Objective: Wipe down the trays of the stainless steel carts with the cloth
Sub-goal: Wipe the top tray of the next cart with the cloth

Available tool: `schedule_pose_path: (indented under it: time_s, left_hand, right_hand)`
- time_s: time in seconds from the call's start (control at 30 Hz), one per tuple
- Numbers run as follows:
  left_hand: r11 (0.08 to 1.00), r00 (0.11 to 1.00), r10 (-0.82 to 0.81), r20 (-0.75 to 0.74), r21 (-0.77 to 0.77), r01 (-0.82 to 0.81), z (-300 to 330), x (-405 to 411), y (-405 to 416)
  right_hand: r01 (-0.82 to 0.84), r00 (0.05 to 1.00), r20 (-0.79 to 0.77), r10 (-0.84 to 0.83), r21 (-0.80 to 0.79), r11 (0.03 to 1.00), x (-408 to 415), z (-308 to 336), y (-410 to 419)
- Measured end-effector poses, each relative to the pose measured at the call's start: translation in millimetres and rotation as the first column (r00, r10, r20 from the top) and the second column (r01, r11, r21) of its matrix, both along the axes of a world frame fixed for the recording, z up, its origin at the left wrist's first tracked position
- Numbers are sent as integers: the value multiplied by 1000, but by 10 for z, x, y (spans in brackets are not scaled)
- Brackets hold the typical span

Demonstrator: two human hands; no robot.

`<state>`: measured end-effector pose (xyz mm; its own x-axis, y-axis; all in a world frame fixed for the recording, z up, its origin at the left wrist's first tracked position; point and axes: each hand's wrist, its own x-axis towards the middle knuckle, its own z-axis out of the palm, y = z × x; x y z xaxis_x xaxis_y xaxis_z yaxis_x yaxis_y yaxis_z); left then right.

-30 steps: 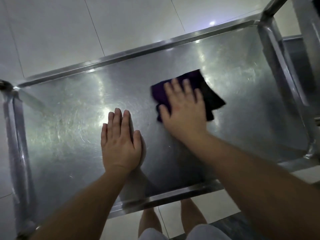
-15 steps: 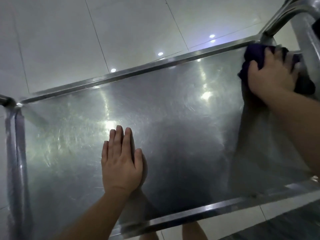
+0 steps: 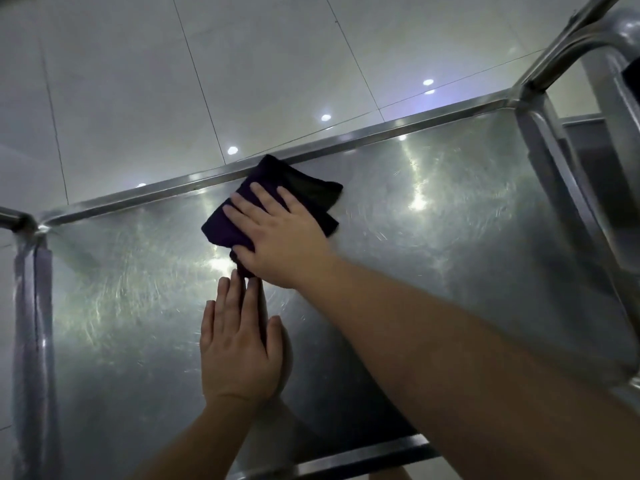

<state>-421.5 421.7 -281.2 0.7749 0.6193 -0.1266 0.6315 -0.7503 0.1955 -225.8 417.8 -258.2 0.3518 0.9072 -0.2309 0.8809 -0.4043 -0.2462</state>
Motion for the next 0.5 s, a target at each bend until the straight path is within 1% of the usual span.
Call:
schedule_pose_path:
  time_s: [0.03, 0.07, 0.1, 0.13, 0.17, 0.23, 0.3, 0.33, 0.37, 0.4, 0.5]
  left_hand:
    - [1000, 1000, -2, 1, 0, 2, 0, -1, 1]
    - [1000, 1000, -4, 1, 1, 4, -1, -3, 3]
    - [1000, 1000, -5, -1, 2, 5, 0, -7, 3]
    - [1000, 1000, -5, -2, 3, 5, -1, -9, 1]
    - [1000, 1000, -6, -6, 2, 6, -3, -9, 1]
    - [1000, 1000, -9, -20, 0, 9, -8, -7, 10]
    - [1000, 999, -8, -31, 0, 8, -14, -8, 23]
    - [1000, 999, -9, -36, 2, 9, -20, -8, 27]
    - [1000, 999, -11, -42, 4, 11, -23, -10, 27]
    - [1000, 999, -14, -45, 4, 14, -27, -13, 27]
    - [1000, 998, -15, -54, -2, 15, -32, -21, 40]
  right_hand:
    - [-15, 1000, 15, 15, -2, 1000, 86, -15, 4]
    - [12, 999, 31, -12, 0, 1000, 216, -31, -20]
    - [86, 995, 45, -87, 6, 996, 396, -46, -70]
    - [196, 979, 59, -196, 14, 981, 614, -54, -146]
    - [315, 946, 74, -315, 21, 949, 862, -52, -255]
    - [518, 849, 106, -518, 27, 855, 1382, -34, -605]
    - [654, 748, 131, -651, 24, 756, 1878, -6, -1103]
    - [697, 709, 131, -692, 19, 717, 2090, 19, -1360]
    - [717, 690, 128, -712, 9, 697, 2255, 51, -1592]
    - [710, 699, 126, -704, -3, 704, 2363, 82, -1785]
    - [619, 783, 110, -613, -28, 785, 2324, 127, -2147]
